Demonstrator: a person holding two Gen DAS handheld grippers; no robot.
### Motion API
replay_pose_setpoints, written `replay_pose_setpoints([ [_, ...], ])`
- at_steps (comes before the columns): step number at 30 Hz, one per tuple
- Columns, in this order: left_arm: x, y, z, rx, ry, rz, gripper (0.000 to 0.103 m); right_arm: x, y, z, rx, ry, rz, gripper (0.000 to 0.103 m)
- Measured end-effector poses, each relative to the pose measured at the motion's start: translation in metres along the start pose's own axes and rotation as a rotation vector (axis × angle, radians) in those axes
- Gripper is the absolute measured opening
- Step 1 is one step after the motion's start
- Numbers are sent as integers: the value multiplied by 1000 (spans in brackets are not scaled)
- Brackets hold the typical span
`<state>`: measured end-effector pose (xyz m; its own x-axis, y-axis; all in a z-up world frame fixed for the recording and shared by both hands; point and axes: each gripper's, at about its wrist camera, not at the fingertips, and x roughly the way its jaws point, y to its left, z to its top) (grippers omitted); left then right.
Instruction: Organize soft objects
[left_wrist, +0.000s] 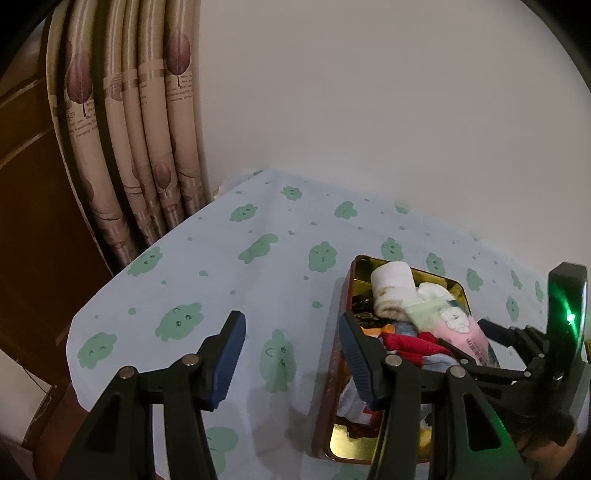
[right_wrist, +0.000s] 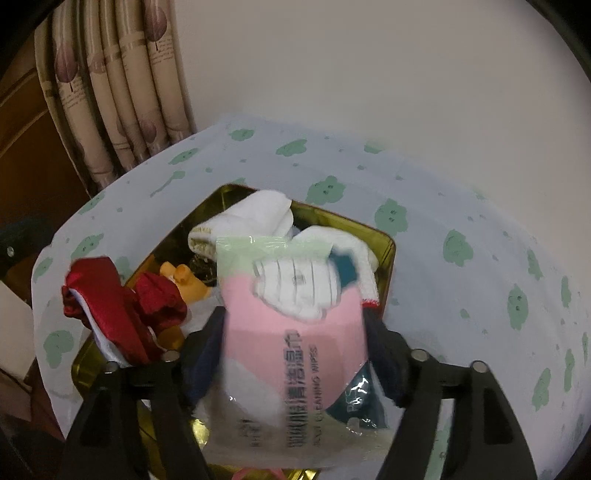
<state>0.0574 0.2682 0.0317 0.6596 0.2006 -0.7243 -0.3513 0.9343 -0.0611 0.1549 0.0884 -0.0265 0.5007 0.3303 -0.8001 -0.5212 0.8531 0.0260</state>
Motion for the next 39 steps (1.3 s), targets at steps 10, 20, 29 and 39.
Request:
replay_pose_setpoints([
  [10,-1,-5,-2,7,3,-6,54,-23,1,7,13,-42,-19,88],
  [20,-2,-5,-2,7,2,-7,54,-38,-9,2,70,-42,-34,90],
  [29,-9,-15,-2,18,5,18,54,-62,-10,-9,84,-48,-83,94],
  [39,-28,-41,2,72,34,54,54,-92,-24,-25,193,-60,-81,99],
])
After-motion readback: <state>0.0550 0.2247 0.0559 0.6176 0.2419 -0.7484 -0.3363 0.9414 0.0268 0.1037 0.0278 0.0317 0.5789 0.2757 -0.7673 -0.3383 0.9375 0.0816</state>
